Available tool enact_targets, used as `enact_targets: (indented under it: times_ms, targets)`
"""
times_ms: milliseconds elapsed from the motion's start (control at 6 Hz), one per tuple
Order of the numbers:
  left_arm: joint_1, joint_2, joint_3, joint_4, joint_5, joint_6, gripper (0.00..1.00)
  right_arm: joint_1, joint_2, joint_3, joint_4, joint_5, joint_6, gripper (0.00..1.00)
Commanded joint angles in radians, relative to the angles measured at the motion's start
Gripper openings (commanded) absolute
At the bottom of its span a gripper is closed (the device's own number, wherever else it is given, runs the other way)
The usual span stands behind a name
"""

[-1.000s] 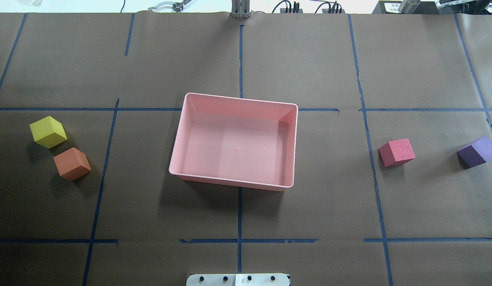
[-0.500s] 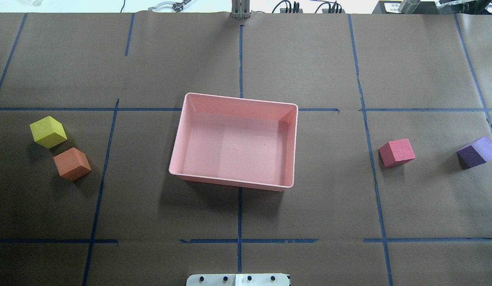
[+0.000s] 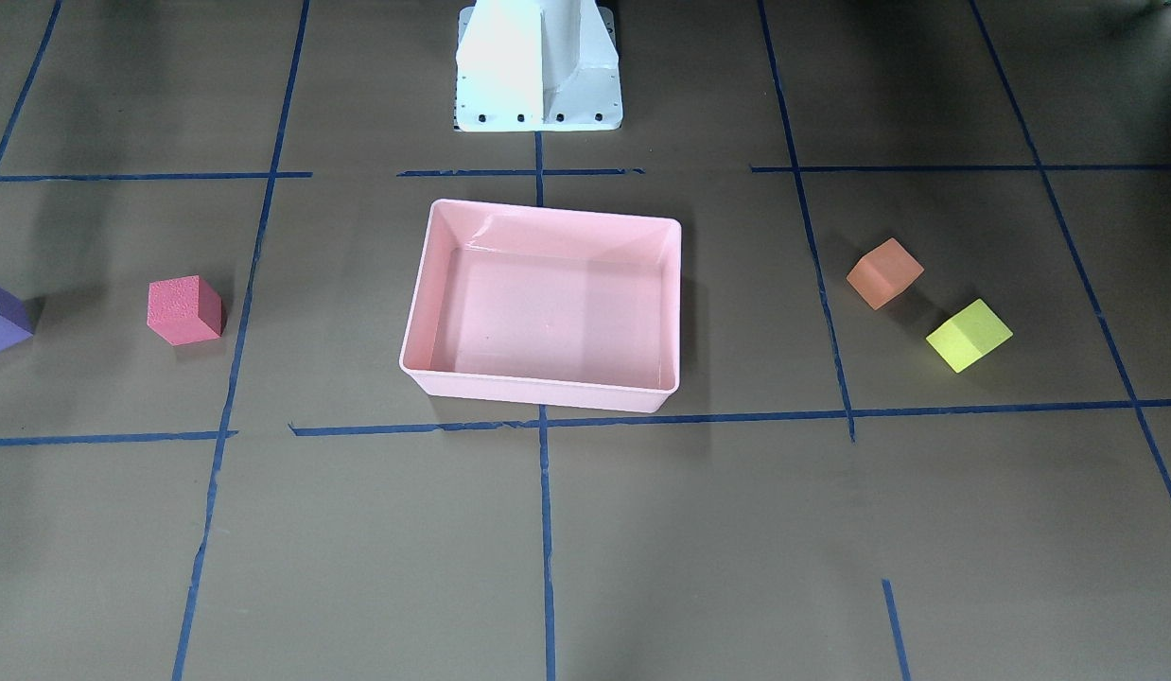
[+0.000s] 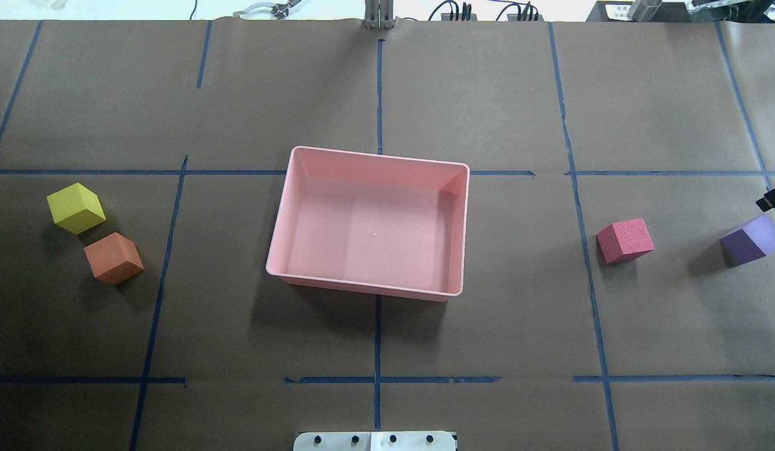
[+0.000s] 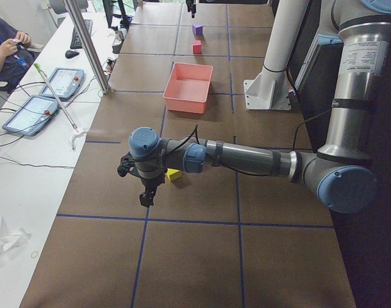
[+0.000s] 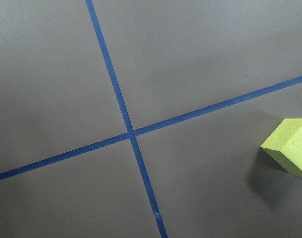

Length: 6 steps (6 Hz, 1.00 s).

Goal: Place blocks into pink bin with both arms
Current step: 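Lower the right gripper onto the purple cube and close it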

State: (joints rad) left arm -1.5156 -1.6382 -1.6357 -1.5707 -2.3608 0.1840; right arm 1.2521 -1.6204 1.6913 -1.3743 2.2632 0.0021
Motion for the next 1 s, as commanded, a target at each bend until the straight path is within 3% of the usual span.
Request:
enact_targets:
  times_ms: [0, 833]
  targets:
    - [0.002, 0.0, -0.001, 0.0, 0.0, 0.0, 1.0, -0.046, -0.003, -0.074, 0.046, -0.017, -0.001, 1.0]
    - [0.002, 0.0, -0.006, 0.0, 0.0, 0.0, 1.0, -0.141, 0.007, -0.153, 0.047, -0.031, -0.005, 1.0]
